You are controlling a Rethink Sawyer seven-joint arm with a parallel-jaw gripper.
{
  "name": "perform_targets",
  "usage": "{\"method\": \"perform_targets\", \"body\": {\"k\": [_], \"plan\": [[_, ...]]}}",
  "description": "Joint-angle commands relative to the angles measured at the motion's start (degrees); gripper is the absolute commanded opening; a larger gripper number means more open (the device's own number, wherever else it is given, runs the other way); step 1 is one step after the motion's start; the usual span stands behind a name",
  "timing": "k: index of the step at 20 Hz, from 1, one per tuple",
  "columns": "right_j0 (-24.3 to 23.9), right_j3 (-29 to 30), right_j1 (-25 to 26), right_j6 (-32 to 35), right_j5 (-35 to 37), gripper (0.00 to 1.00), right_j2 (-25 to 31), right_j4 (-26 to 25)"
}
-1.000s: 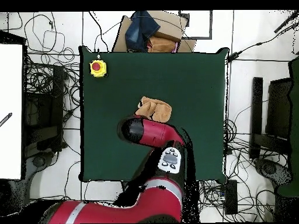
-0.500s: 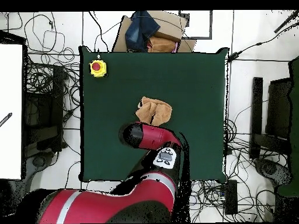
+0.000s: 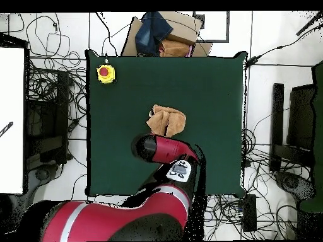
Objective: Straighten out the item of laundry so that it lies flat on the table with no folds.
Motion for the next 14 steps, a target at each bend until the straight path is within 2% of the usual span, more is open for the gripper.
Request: {"method": "perform_targets", "body": {"k": [1, 7, 14], "plan": [[1.74, -1.25, 1.81, 13.08, 1.64, 1.0, 0.22, 2.98], [2.69, -1.77, 1.74, 12.79, 2.63, 1.0, -0.63, 3.08], [3.8, -3.27, 0.38, 11.89, 6.92, 1.0, -0.08, 3.48]]}}
